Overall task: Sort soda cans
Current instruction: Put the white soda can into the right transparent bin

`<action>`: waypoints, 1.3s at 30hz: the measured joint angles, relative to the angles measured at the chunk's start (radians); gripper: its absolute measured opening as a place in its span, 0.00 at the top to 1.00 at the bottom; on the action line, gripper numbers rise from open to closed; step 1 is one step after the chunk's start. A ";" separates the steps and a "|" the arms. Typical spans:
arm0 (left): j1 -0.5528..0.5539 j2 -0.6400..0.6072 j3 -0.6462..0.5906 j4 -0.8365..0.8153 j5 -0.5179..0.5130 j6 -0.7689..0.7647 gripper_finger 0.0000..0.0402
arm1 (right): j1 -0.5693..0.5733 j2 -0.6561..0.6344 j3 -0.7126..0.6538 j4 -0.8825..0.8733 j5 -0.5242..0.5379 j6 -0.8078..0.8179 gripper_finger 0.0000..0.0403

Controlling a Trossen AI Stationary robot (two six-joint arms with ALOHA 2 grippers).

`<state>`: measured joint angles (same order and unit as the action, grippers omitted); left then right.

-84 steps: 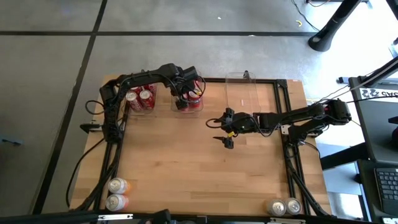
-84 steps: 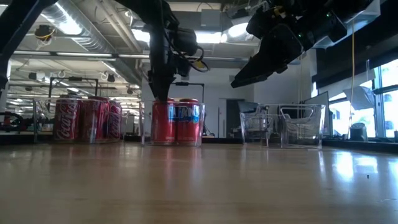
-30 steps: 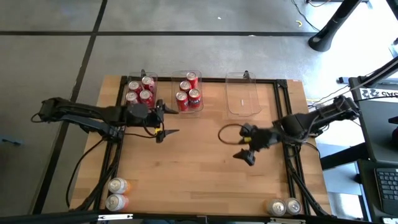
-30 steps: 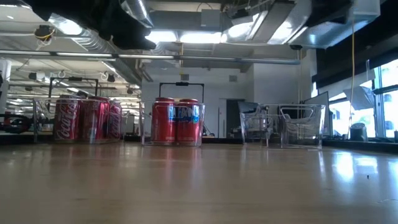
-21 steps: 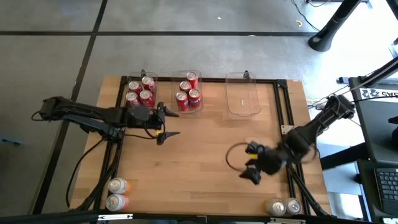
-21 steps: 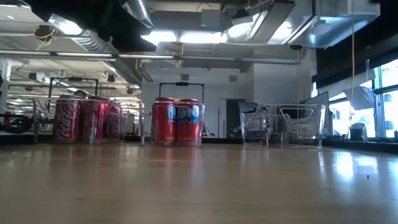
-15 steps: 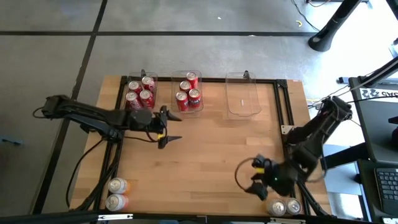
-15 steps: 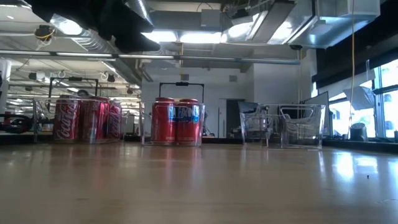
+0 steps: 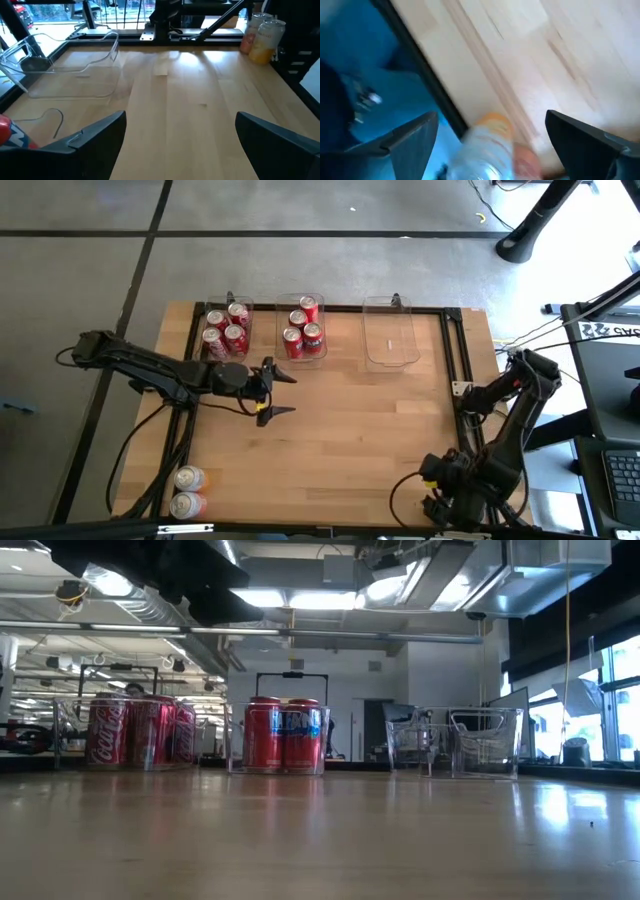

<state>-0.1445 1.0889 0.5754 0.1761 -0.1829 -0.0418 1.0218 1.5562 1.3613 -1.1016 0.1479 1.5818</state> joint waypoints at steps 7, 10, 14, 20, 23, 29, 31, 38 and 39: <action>0.001 0.000 0.000 0.001 0.000 -0.008 0.10 | 0.000 0.014 0.000 -0.043 -0.049 -0.016 0.09; 0.001 0.000 0.000 0.000 0.000 -0.008 0.10 | 0.013 0.014 0.000 0.013 -0.068 0.008 0.09; 0.001 0.000 0.000 0.001 -0.001 -0.004 0.10 | 0.025 0.014 0.000 0.034 -0.145 0.041 0.09; 0.001 0.000 0.000 0.001 -0.003 -0.004 0.10 | 0.064 0.045 0.000 0.011 -0.148 0.061 0.09; 0.001 0.000 0.000 0.001 -0.004 0.003 0.10 | 0.069 0.075 0.000 0.032 -0.150 0.063 0.09; 0.001 0.000 0.000 0.002 -0.004 0.016 0.10 | 0.079 0.128 0.000 0.071 -0.187 0.062 0.09; 0.001 0.000 0.000 0.005 -0.004 0.019 0.10 | 0.079 0.139 0.000 0.084 -0.196 0.063 0.09; 0.002 0.000 0.000 0.019 -0.004 0.026 0.10 | 0.079 0.176 0.000 0.076 -0.274 0.061 0.09; 0.002 0.000 0.000 0.019 -0.004 0.027 0.10 | 0.079 0.183 0.000 0.075 -0.281 0.060 0.09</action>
<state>-0.1425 1.0885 0.5755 0.1951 -0.1867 -0.0151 1.1004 1.7393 1.3613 -1.0262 -0.1326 1.6421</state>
